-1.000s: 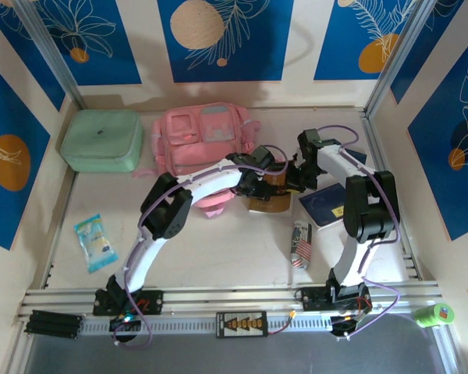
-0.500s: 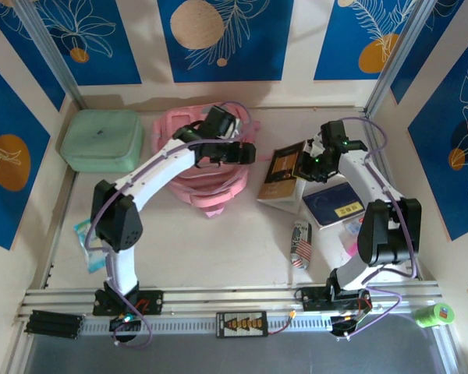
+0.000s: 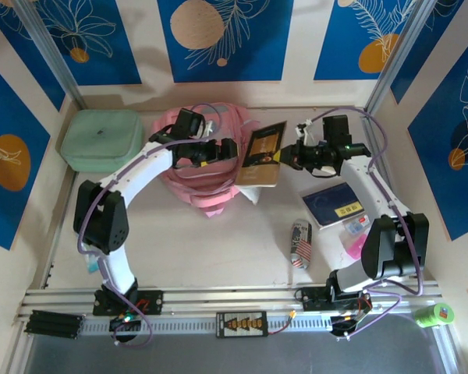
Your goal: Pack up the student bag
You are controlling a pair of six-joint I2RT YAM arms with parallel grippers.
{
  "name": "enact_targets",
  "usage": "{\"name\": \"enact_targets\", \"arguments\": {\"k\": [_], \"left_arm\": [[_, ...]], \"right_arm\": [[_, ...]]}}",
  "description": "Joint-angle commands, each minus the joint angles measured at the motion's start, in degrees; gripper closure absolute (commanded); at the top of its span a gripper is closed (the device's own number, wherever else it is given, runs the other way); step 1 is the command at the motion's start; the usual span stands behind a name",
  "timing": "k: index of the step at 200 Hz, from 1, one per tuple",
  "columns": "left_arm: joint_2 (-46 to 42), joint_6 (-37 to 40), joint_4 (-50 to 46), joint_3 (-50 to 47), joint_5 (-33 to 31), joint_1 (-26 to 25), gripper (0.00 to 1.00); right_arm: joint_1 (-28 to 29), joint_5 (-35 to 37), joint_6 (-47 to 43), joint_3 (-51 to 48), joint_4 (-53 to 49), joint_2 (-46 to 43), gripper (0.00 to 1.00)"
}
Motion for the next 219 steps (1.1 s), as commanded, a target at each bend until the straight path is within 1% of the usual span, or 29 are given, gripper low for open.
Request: {"name": "enact_targets", "arguments": {"k": [1,32,38,56,63,70,84,100,104,117,134,148,164,178,185,202,219], "left_arm": [[-3.9,-1.2,0.9,-1.5,2.3,2.2,0.0],[-9.9,-2.9,1.4,-7.8,-4.8,6.5,0.0],[-11.3,-3.5,1.3,-9.5,-7.0,7.2,0.0],[-15.3,-4.1,0.6,-14.0,-17.6,8.1,0.0],[-16.6,-4.3,0.8,-15.8,-20.1,8.4,0.0],[-17.5,-4.3,1.3,-17.3,-21.0,8.4,0.0],[-17.9,-4.6,2.8,-19.4,-19.0,8.6,0.0],[-16.6,-4.8,4.3,-20.5,-13.5,8.6,0.0],[-16.1,-5.0,4.6,-20.7,-12.1,8.6,0.0],[-14.0,-5.4,5.6,-21.0,-7.7,8.4,0.0],[-11.1,-5.4,6.5,-21.1,-3.8,8.4,0.03],[-8.8,-5.4,7.1,-20.5,-1.0,8.3,0.05],[-6.7,-5.0,7.8,-19.4,1.7,7.8,0.09],[-4.9,-4.8,7.4,-18.0,2.7,7.4,0.11],[-3.7,-4.8,6.6,-17.0,2.8,7.4,0.11],[-0.9,-4.4,4.2,-14.4,1.9,7.3,0.19],[1.1,-4.0,4.0,-12.6,2.0,7.3,0.24]], "right_arm": [[3.5,-9.7,-0.4,4.1,4.9,1.0,1.0],[9.8,-10.4,-0.7,8.9,5.1,7.4,1.0],[10.7,-10.4,-0.4,9.9,5.1,9.0,1.0],[12.1,-9.7,1.4,13.5,3.6,15.2,1.0],[12.2,-9.5,1.8,15.4,1.8,17.9,1.0],[12.1,-8.9,1.9,17.2,-0.9,20.8,1.0],[11.9,-4.8,0.6,20.8,-7.1,25.9,1.0],[12.0,3.2,-1.8,23.9,-13.9,29.9,0.99],[11.9,4.8,-2.4,24.5,-15.1,30.6,0.96],[11.9,9.2,-3.0,24.8,-16.8,31.4,0.82],[12.3,12.1,-3.4,24.2,-16.9,30.8,0.67],[12.8,15.2,-3.6,23.8,-17.0,30.0,0.6],[13.4,18.0,-3.6,23.9,-17.6,29.9,0.58],[13.6,19.0,-3.2,23.9,-17.9,30.3,0.57],[13.7,18.9,-3.0,24.0,-17.9,30.6,0.57],[13.9,17.4,-2.5,24.0,-18.0,31.4,0.57],[14.1,16.2,-2.2,23.4,-17.3,31.6,0.57]]}}
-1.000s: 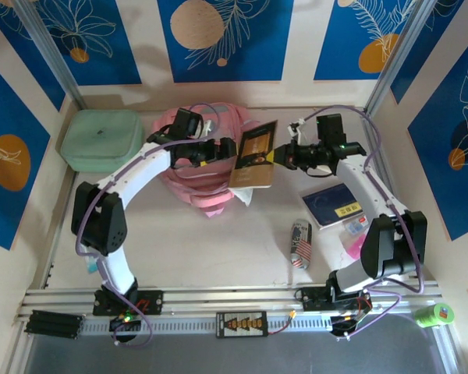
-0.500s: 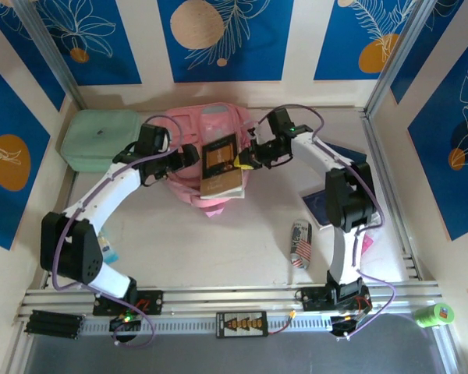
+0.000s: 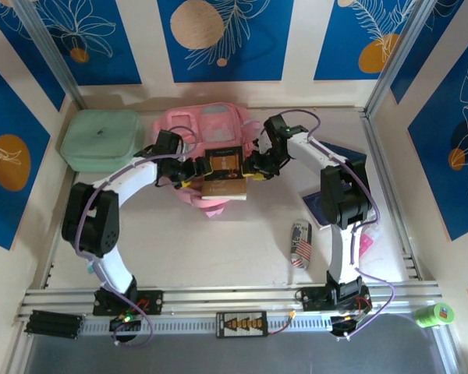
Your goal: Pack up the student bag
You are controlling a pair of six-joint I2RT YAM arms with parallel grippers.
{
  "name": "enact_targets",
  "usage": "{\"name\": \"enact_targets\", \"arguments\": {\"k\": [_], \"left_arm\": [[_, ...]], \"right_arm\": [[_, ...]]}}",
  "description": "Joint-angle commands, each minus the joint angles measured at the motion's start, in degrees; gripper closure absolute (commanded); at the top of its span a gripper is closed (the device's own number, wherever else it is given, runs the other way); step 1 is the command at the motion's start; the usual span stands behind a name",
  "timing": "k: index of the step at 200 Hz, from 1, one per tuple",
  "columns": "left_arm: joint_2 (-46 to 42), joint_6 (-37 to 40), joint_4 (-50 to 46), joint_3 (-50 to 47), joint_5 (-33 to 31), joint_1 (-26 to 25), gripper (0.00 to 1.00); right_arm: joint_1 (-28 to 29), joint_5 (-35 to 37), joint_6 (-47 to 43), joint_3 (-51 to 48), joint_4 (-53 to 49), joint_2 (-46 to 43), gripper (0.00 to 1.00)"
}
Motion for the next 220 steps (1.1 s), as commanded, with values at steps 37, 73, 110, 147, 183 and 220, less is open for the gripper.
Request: {"name": "enact_targets", "arguments": {"k": [37,73,110,147,183,220], "left_arm": [[6.2,-0.1,-0.8,7.0,6.6,-0.5,0.36],[9.4,0.7,-1.8,9.8,8.8,-0.5,0.39],[11.9,0.0,0.2,10.3,14.6,-0.4,0.46],[10.2,-0.2,2.1,9.8,17.5,-0.3,0.54],[8.3,-3.2,7.0,8.5,20.6,-0.3,0.71],[6.9,-2.2,7.2,8.0,19.4,-0.2,1.0]], "right_arm": [[0.8,-0.6,0.5,0.4,-1.0,0.8,0.6],[0.6,0.6,0.5,-0.6,-1.0,2.6,0.69],[0.6,1.2,0.4,-1.6,0.1,4.1,0.74],[0.4,1.4,0.3,-2.0,0.8,4.5,0.75],[-0.2,1.1,0.5,-2.5,2.5,2.8,0.75],[-1.2,3.3,3.4,-8.6,9.1,-4.1,0.69]]}}
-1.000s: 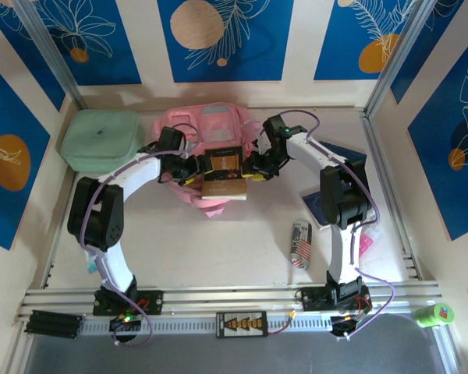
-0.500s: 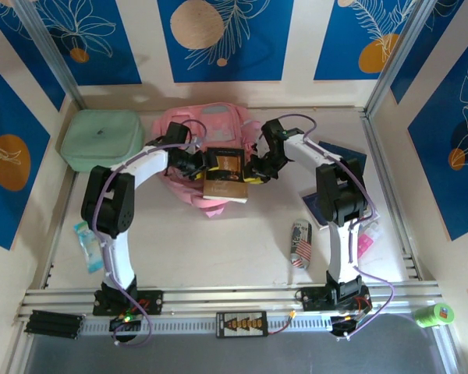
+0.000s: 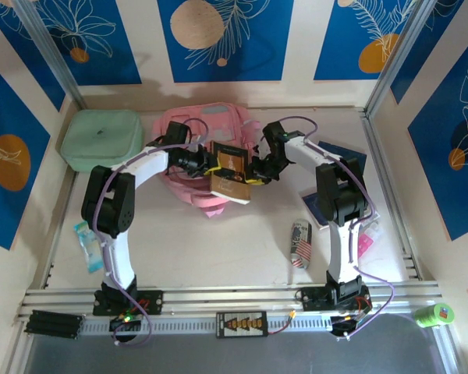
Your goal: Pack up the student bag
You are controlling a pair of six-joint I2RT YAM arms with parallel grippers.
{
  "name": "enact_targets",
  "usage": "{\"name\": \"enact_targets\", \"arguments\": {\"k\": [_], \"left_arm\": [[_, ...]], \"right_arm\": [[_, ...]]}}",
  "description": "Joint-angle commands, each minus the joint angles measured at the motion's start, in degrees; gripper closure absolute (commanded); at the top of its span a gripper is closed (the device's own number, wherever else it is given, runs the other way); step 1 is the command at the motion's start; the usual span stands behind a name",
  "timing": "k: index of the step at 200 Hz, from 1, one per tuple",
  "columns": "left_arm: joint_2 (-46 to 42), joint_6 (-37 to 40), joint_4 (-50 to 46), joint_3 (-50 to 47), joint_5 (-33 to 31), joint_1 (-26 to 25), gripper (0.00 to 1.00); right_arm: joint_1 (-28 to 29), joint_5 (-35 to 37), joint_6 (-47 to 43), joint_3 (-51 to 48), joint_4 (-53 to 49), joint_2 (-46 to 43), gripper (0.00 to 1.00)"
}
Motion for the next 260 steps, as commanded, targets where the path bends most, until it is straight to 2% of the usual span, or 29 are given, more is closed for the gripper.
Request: {"name": "enact_targets", "arguments": {"k": [1,19,32,63,81,113,146,169,188,210,260], "left_arm": [[-3.5,0.4,2.0,-0.8,1.4,-0.2,1.0],[-6.5,-0.2,3.9,-2.2,0.1,0.0,1.0],[-9.4,-1.7,6.0,-3.1,-0.7,0.1,1.0],[-17.1,-5.9,11.2,-4.3,-5.9,0.4,1.0],[-20.9,-9.2,14.4,-5.7,-10.4,0.6,1.0],[-25.1,-16.9,21.5,-9.6,-17.7,0.7,1.0],[-26.9,-25.5,32.7,-14.8,-25.1,-0.1,1.0],[-26.8,-28.0,36.1,-16.5,-27.7,-0.6,1.0],[-26.2,-29.7,37.8,-16.8,-28.0,-1.0,1.0],[-25.5,-31.7,40.0,-17.2,-28.3,-1.6,1.0],[-24.8,-32.7,43.0,-17.4,-31.4,-3.9,1.0]], "right_arm": [[-0.9,2.1,2.4,-5.2,5.3,-6.3,0.69],[-2.7,0.7,6.3,-11.7,12.5,-12.8,0.55],[-4.1,-2.1,10.0,-16.2,18.2,-16.8,0.48],[-5.9,-11.6,21.0,-24.3,33.1,-23.6,0.47],[-6.0,-15.5,30.6,-29.2,46.0,-26.6,0.41],[-3.8,-17.7,42.1,-32.6,60.0,-27.9,0.27],[-1.0,-15.3,50.2,-36.1,70.6,-29.2,0.13],[0.1,-13.6,55.2,-37.6,76.1,-29.2,0.1],[0.8,-12.8,59.9,-37.9,76.4,-28.6,0.09],[1.3,-11.5,68.4,-40.1,85.6,-27.4,0.09],[4.3,-7.7,73.7,-38.6,88.5,-24.5,0.08]]}}
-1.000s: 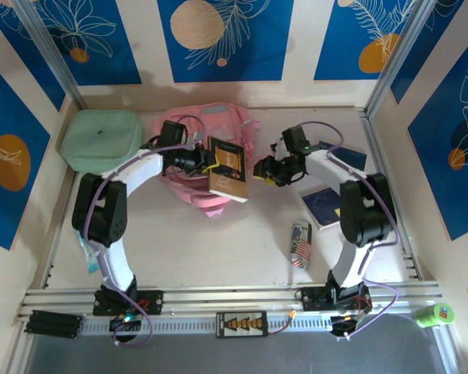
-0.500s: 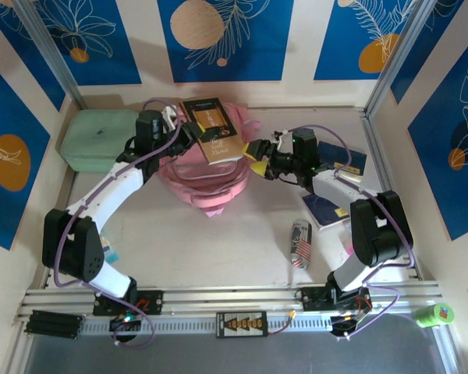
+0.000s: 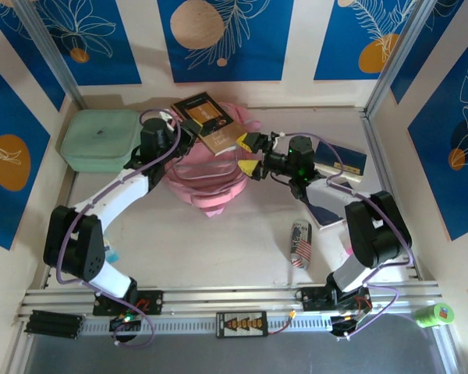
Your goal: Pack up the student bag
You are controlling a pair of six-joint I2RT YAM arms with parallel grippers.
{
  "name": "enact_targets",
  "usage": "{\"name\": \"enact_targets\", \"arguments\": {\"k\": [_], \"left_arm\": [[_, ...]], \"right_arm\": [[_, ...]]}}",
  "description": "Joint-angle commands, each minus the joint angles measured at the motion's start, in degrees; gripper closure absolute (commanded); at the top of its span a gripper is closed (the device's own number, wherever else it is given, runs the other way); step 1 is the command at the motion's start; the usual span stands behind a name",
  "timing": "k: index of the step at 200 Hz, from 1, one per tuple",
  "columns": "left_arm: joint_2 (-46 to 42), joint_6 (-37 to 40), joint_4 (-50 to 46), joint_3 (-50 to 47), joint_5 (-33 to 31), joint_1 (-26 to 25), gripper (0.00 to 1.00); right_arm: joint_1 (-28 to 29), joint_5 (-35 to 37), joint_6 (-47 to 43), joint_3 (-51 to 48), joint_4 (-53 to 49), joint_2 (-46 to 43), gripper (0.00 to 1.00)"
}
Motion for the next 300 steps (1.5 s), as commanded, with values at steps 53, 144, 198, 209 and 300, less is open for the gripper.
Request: {"name": "enact_targets", "arguments": {"k": [53,144,198,209,300], "left_arm": [[1.0,-2.5,8.1,1.1,-6.0,-5.0,1.0],[1.0,-0.4,5.9,1.5,-6.7,-5.8,1.0],[1.4,-0.8,4.8,-0.1,-7.0,-5.9,1.0],[1.5,-0.8,4.2,0.1,-6.5,-5.8,1.0],[1.7,4.9,-8.9,2.0,-5.1,-4.9,0.44]], "right_arm": [[4.1,9.1,12.2,5.4,12.8,7.1,0.11],[-0.6,12.3,16.6,4.0,19.3,8.8,0.4],[-0.9,11.5,12.6,3.4,15.2,7.0,0.56],[-0.9,11.2,12.5,3.6,15.2,7.3,0.6],[-3.1,8.7,3.3,2.9,6.7,3.9,0.92]]}}
